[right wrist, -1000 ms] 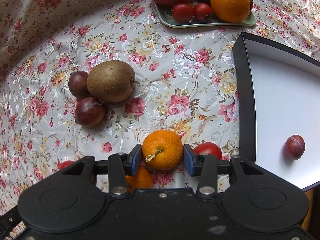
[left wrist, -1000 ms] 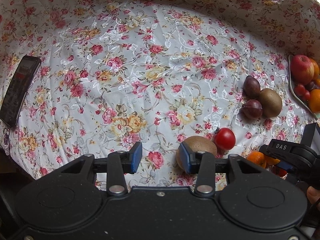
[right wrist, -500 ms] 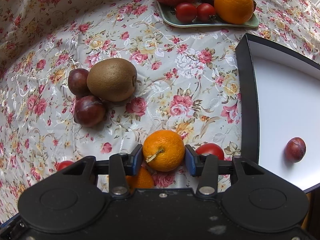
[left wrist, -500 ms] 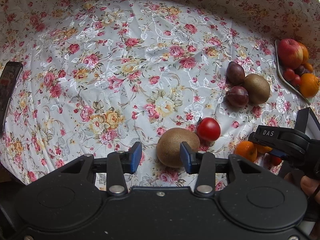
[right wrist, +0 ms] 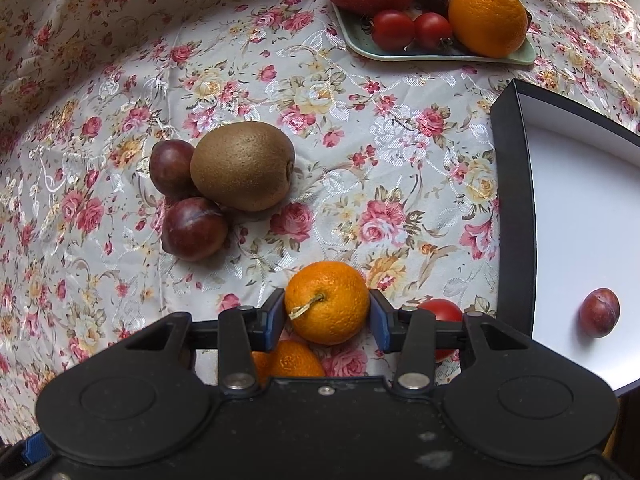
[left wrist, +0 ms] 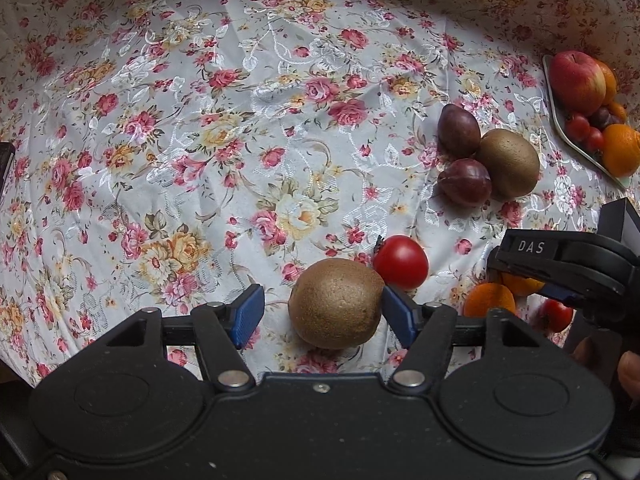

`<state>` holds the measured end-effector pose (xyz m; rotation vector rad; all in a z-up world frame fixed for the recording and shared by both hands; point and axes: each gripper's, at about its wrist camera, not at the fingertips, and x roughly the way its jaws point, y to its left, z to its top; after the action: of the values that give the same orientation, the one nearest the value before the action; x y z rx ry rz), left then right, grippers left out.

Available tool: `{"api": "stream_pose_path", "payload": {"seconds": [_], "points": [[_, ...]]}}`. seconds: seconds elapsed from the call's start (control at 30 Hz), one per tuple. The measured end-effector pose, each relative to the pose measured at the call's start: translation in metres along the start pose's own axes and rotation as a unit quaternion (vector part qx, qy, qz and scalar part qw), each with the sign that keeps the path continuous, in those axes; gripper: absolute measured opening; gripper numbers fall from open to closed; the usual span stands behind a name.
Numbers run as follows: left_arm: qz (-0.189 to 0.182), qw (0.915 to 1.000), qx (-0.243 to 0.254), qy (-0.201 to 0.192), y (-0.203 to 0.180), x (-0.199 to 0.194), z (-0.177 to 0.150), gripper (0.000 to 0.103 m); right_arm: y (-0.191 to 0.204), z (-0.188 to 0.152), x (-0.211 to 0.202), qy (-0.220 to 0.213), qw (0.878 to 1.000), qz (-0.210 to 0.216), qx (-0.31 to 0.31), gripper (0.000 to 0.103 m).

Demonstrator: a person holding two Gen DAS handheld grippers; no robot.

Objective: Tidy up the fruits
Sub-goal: 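Grasp a brown kiwi with the left tool while the right tool grasps another tangerine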

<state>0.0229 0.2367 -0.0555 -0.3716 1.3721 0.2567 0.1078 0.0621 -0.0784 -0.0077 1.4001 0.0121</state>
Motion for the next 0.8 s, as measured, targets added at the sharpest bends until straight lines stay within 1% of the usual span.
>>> {"api": "stream_pose_path", "payload": {"seconds": [0.1,0.23,0.33,0.5,0.63,0.8], "points": [[-0.001,1.0,-0.003,0.009,-0.002,0.005,0.001,0.068,0.003,0.002,0.001,-0.003,1.0,0.0,-0.003,0.047],[0.011,0.9996,-0.002,0.024,-0.004,0.015,0.001,0.067,0.004,0.006,0.003,-0.002,1.0,0.002,-0.003,0.047],[0.013,0.9992,-0.003,0.037,-0.006,0.024,0.001,0.067,0.004,0.01,0.004,-0.001,1.0,0.005,-0.001,0.047],[0.021,0.9988,0.0,0.045,-0.01,0.033,-0.001,0.067,0.006,0.013,0.007,-0.001,1.0,0.008,-0.003,0.047],[0.028,0.9987,0.007,0.043,-0.012,0.036,-0.003,0.067,0.007,0.013,0.007,-0.002,1.0,0.011,-0.001,0.047],[0.026,0.9986,0.006,0.045,-0.014,0.034,-0.001,0.061,0.008,0.013,0.005,-0.003,1.0,0.019,-0.011,0.046]]}}
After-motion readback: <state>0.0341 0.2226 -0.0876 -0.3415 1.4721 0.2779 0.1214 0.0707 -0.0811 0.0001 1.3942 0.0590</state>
